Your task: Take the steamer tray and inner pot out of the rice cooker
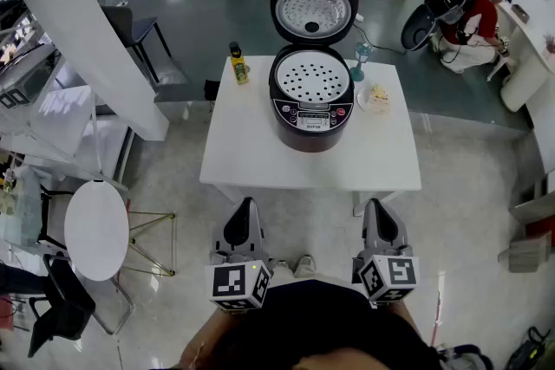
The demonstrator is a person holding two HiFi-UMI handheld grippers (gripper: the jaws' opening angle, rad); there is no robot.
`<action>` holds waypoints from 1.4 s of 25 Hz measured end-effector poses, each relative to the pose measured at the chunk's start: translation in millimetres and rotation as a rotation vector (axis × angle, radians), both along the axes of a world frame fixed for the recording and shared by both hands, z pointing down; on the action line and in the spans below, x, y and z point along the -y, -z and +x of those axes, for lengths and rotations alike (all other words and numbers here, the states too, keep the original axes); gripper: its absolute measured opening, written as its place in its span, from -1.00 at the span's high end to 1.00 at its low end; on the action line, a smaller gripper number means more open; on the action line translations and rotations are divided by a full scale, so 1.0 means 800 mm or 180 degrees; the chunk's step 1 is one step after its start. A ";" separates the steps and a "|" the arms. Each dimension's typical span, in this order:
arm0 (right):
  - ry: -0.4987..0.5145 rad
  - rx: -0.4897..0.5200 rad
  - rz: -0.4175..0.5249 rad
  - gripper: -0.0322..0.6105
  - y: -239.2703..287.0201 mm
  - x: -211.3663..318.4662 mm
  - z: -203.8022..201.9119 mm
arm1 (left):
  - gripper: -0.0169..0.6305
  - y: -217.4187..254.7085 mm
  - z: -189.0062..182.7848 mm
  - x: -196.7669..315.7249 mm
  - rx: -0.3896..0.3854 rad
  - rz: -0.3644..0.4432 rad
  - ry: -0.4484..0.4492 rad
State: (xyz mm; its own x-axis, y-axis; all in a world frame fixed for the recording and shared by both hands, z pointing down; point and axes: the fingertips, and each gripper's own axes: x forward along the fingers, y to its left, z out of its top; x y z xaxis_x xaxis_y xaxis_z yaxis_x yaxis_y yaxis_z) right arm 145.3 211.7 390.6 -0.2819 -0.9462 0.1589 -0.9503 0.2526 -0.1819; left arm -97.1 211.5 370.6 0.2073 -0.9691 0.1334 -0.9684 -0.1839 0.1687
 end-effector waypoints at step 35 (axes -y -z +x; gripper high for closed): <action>-0.0011 0.0037 0.0469 -0.31 0.021 0.026 0.043 | -0.49 -0.003 0.056 0.029 0.0154 0.0089 -0.0712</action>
State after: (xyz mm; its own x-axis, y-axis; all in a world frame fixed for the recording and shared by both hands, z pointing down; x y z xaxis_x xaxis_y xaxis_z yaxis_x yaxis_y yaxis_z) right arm 179.5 190.8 374.1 -0.2797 -0.9600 0.0149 -0.9493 0.2742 -0.1540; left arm -52.4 188.0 373.1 0.4114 -0.9032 0.1222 -0.9098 -0.3988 0.1150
